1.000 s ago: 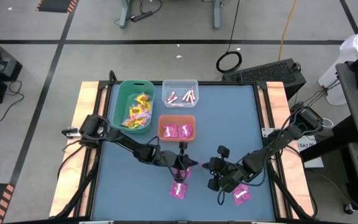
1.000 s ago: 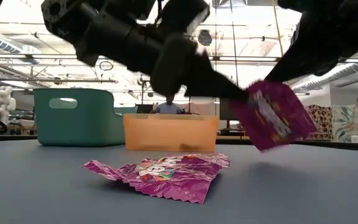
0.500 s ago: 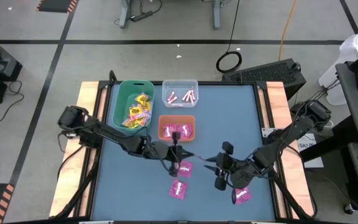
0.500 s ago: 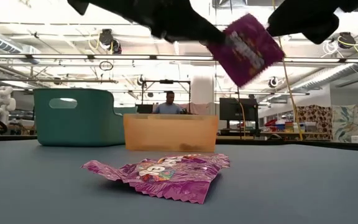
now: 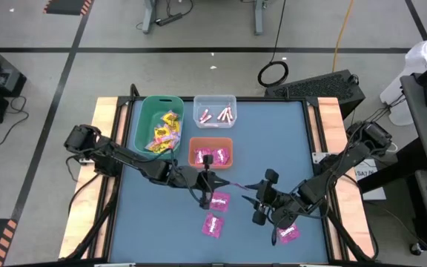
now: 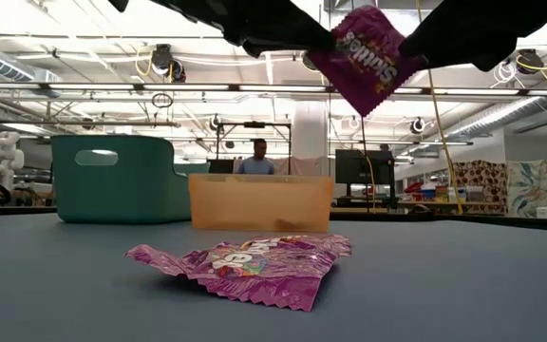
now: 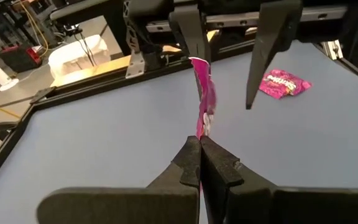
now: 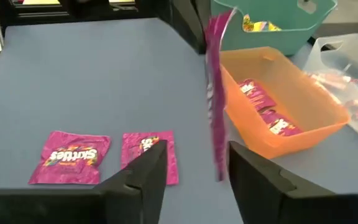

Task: Sort candy
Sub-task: Put the violet candy into the orange bin

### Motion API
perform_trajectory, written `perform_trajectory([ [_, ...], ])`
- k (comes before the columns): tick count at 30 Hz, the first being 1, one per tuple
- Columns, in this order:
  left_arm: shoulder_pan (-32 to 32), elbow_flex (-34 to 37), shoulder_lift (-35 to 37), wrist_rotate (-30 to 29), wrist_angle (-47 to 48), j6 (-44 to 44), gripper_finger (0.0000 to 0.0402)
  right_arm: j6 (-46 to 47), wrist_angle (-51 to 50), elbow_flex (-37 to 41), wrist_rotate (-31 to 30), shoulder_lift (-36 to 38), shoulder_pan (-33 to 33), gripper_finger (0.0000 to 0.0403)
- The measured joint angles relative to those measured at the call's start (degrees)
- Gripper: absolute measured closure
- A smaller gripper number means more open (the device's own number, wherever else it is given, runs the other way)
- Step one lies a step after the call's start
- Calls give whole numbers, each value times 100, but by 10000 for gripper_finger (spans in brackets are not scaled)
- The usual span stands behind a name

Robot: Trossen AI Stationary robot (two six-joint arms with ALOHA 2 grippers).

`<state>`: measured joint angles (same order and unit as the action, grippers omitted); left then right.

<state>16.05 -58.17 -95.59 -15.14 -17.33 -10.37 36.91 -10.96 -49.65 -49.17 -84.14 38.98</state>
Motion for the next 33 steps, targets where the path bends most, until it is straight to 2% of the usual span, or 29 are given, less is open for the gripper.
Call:
perform_trajectory([
  [4,0,0,-2,0,-10,0,400,-87,2,0,-32,0,3,290],
  [11,4,0,-2,-2,-10,-75,400,-293,0,0,-34,0,3,388],
  [14,4,0,-2,-40,-16,-91,400,-355,23,0,-34,0,0,394],
  [17,41,0,67,-614,0,-50,393,-362,31,-22,-53,15,-36,388],
  [20,142,0,298,-962,74,-46,357,-584,11,-136,-47,21,-35,396],
  [28,496,0,895,-987,198,101,227,-1512,-49,-677,-209,147,-39,402],
  [33,634,21,951,-979,618,227,200,-1560,-204,-756,-60,160,-73,402],
])
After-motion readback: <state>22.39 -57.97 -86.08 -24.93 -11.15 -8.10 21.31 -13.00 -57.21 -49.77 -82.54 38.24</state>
